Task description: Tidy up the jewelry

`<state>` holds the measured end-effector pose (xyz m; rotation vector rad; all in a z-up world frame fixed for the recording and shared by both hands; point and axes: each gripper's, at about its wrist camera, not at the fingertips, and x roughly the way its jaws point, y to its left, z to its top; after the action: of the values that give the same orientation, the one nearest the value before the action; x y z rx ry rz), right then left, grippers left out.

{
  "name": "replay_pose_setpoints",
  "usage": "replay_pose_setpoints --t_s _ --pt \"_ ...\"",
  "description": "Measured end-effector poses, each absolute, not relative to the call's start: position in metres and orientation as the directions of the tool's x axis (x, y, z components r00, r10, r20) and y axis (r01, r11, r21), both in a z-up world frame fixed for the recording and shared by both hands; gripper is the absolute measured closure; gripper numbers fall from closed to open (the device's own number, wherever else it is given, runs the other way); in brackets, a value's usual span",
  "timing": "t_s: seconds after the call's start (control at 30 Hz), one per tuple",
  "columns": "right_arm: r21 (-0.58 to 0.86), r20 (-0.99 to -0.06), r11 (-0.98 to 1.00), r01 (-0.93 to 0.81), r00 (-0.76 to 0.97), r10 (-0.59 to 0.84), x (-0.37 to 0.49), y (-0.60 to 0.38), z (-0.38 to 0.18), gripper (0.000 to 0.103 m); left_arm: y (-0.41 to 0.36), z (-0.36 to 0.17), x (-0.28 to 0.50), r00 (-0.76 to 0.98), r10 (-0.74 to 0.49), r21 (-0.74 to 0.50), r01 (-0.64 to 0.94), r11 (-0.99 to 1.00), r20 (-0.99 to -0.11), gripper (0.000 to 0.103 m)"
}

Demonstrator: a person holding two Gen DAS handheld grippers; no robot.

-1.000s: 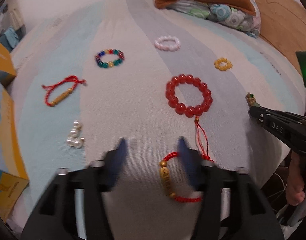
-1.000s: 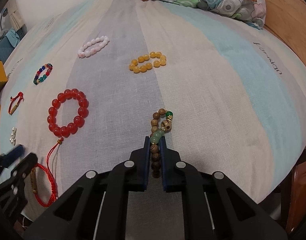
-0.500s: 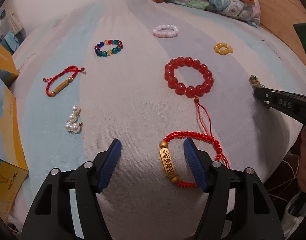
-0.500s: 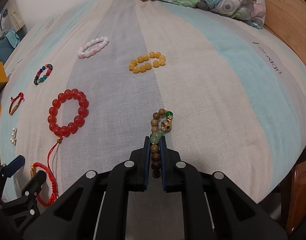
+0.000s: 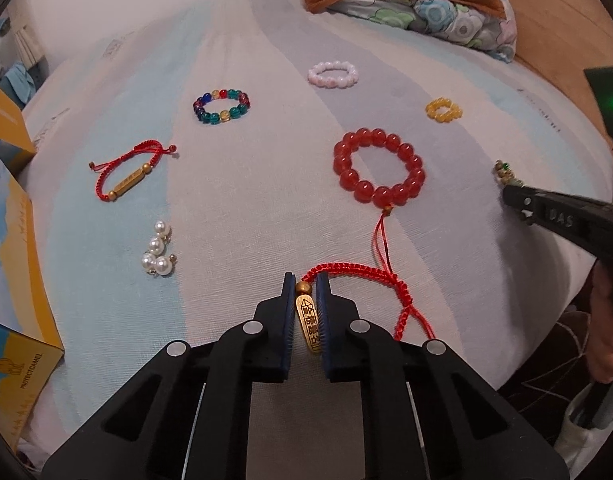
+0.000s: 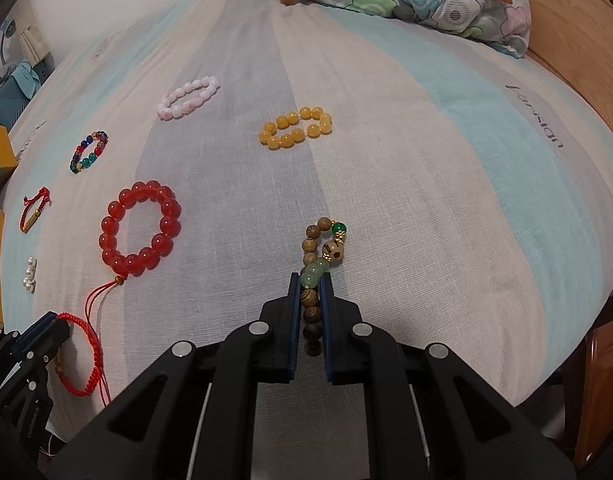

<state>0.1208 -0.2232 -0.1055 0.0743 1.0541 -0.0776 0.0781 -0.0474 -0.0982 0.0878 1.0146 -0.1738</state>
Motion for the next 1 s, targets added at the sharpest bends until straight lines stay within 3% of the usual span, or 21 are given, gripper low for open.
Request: replay_pose_setpoints --t_s 0.53,1.0 --pt "0.024 -0.854 0.995 0.099 0.519 -0.031 0.117 -0.22 -0.096 0.094 -0.047 -0.083 0.073 0.552 -0.132 -0.032 0.187 0.982 -0.823 0.093" --pt "0.075 -0.838 0.993 0.089 0.545 0.015 0.108 -0.218 -0.069 0.094 -0.034 -0.034 0.067 0.611 -0.13 -0.06 0.133 0.989 -0.781 0.093"
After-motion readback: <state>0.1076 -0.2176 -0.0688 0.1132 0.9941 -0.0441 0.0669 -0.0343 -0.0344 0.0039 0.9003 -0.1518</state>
